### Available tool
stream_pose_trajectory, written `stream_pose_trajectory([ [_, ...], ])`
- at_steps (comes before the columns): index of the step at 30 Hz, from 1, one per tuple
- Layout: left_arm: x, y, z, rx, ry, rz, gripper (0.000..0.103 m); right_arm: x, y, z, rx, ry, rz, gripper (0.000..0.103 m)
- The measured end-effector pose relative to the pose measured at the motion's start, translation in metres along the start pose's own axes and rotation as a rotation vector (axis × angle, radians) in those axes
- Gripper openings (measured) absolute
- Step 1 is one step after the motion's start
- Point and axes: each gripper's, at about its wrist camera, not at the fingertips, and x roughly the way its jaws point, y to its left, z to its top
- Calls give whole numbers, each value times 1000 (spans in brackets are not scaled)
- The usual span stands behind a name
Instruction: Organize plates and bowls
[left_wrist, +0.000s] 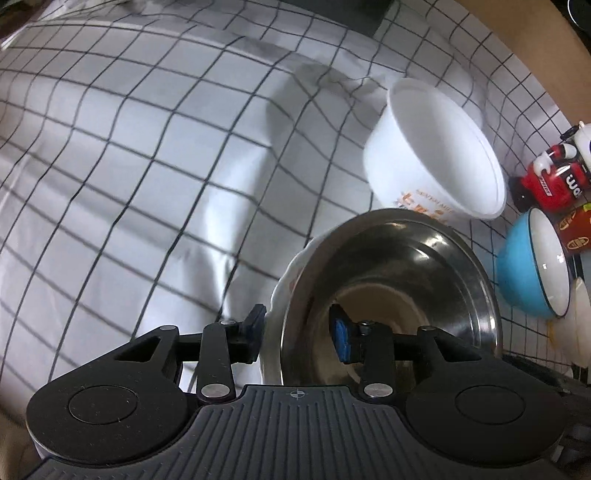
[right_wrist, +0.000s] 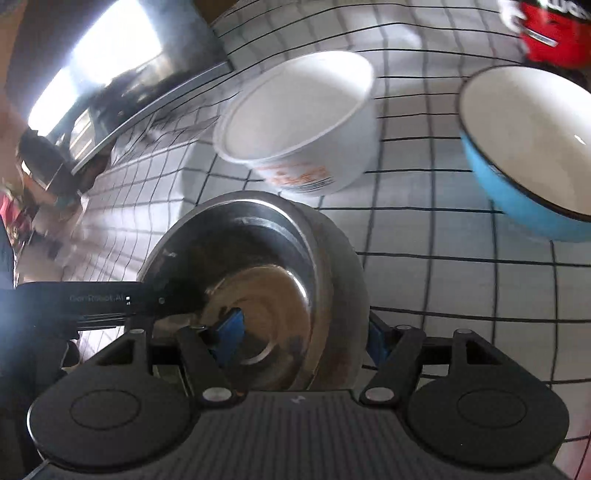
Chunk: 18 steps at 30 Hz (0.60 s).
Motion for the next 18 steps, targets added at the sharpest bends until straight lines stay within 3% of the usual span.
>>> stream_pose_trajectory([
  [3,-4,3,6,-7,-18,-15,38,-2,-1,-1,6,-25,-9,69],
  [7,-42,-12,5,50,-242,41,38,-45,5,-11,-46,-222,-192,69],
  [9,-64,-27,1,82,-373,56,37,-80,5,-21,-94,-345,-255,75],
  [12,-86,-55,-2,112,-481,-14,37,-133,-8,-44,-156,-473,-417,81],
  [15,-85,-104,-6,246,-418,-213,37,-167,-37,-64,-133,-466,-636,82],
  [18,-66,-172,-26,461,-272,-385,37,-195,-83,-82,40,-419,-688,82],
])
